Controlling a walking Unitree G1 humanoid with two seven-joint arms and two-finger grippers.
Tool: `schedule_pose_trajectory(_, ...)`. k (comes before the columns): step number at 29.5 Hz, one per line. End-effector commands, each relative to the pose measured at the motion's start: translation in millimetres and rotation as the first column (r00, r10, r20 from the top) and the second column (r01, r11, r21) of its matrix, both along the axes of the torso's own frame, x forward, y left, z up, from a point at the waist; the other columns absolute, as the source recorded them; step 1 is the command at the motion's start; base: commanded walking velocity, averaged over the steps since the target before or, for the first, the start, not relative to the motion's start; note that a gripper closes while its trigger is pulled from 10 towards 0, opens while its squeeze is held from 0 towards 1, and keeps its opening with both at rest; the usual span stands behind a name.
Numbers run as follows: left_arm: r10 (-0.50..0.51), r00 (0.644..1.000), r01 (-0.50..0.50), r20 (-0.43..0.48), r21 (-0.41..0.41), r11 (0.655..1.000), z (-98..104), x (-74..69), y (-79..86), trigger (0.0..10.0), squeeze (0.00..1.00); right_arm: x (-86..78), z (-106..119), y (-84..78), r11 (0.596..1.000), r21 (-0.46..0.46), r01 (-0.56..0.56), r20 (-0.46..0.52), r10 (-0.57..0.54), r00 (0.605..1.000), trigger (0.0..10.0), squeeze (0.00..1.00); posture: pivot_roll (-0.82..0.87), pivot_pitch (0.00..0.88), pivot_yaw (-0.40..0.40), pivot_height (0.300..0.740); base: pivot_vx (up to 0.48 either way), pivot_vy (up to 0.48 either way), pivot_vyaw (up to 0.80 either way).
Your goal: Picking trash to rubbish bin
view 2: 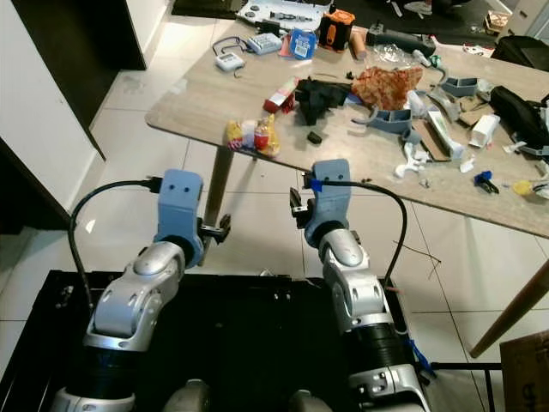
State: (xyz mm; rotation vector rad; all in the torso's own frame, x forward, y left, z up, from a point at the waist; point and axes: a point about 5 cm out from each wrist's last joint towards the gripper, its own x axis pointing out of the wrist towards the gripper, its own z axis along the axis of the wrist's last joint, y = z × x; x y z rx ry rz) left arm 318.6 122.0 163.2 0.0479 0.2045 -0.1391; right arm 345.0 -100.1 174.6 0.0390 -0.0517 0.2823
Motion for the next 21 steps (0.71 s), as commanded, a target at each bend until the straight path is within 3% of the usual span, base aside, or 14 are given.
schedule_pose_trajectory(1, -0.008, 0.999, 0.008, -0.039, -0.001, 1.0, -8.4, -2.8, -2.0, 10.0, 0.0, -2.5, -6.1, -5.5, 1.0, -0.003, 0.016, -0.026, -0.016, 1.0, 10.0, 0.0, 0.07, 0.191, -0.042, 0.74, 0.0, 0.0, 0.0)
schedule_pose_trajectory(15, -0.022, 0.999, 0.022, -0.026, 0.008, 1.0, -6.4, -2.8, -4.4, 10.0, 0.0, -2.7, -7.6, -8.4, 1.0, -0.008, 0.025, -0.027, -0.025, 0.999, 10.0, 0.0, 0.07, 0.191, -0.04, 0.74, 0.0, 0.0, 0.0)
schedule_pose_trajectory(18, -0.035, 0.999, 0.035, -0.014, 0.015, 0.999, -4.2, -1.2, -6.5, 10.0, 0.0, -2.6, -9.4, -14.2, 0.998, -0.001, 0.055, -0.03, -0.055, 0.998, 10.0, 0.0, 0.08, 0.192, -0.025, 0.74, 0.0, 0.0, 0.0)
schedule_pose_trajectory(21, -0.065, 0.998, 0.065, 0.004, 0.034, 0.997, -0.2, 3.1, -8.0, 10.0, 0.0, -3.7, -11.9, -21.9, 0.993, 0.008, 0.115, -0.025, -0.115, 0.993, 10.0, 0.0, 0.08, 0.189, 0.039, 0.74, 0.0, 0.0, 0.0)
